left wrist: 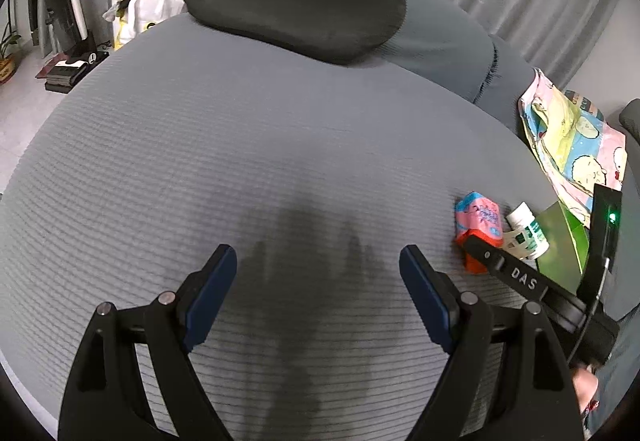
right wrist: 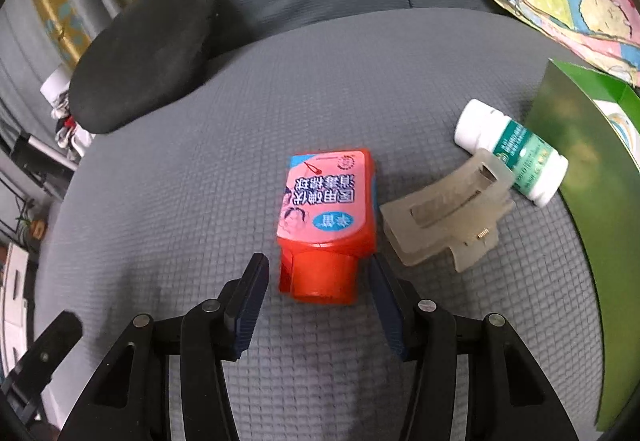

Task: Organize rigid objects
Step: 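Grasp the red-and-pink bottle with the right gripper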

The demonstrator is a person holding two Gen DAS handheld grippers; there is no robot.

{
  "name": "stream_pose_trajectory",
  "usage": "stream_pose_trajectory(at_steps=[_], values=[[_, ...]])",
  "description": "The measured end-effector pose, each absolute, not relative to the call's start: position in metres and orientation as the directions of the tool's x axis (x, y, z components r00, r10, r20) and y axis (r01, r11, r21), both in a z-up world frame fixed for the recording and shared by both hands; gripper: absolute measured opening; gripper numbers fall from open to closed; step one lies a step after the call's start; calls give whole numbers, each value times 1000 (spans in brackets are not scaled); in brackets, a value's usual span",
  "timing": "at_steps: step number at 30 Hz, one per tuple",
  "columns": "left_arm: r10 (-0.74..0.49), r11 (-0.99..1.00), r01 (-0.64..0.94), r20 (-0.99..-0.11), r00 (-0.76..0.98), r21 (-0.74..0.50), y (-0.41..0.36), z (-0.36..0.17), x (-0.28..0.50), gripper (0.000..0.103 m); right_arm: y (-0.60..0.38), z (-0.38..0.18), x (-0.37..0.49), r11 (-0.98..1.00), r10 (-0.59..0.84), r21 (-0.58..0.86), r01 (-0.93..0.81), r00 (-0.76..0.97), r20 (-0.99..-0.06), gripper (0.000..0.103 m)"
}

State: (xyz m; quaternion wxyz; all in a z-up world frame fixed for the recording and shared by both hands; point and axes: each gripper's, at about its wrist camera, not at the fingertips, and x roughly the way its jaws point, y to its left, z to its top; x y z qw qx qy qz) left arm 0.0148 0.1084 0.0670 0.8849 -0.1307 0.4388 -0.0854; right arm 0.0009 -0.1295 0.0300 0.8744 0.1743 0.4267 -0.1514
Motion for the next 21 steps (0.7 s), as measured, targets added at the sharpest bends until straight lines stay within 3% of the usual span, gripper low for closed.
stream_pose_trajectory(at_steps=[3,5,8,21], values=[[-257,952,24,-757,600,-305,117,66,14,83,-129,26,6,897,-146,139,421,577,-804,54],[-257,951,16,-758,599,-310,121,66,14,83,-125,23,7,901,-156,119,418,567,-809,43],[-256,949,7,-759,599,-314,126,66,15,83,-119,25,6,912,-154,105,397,569,-808,43],[-260,949,4,-773,578,-316,122,64,16,83,-71,30,-22,968,100,202,149,507,-856,43]])
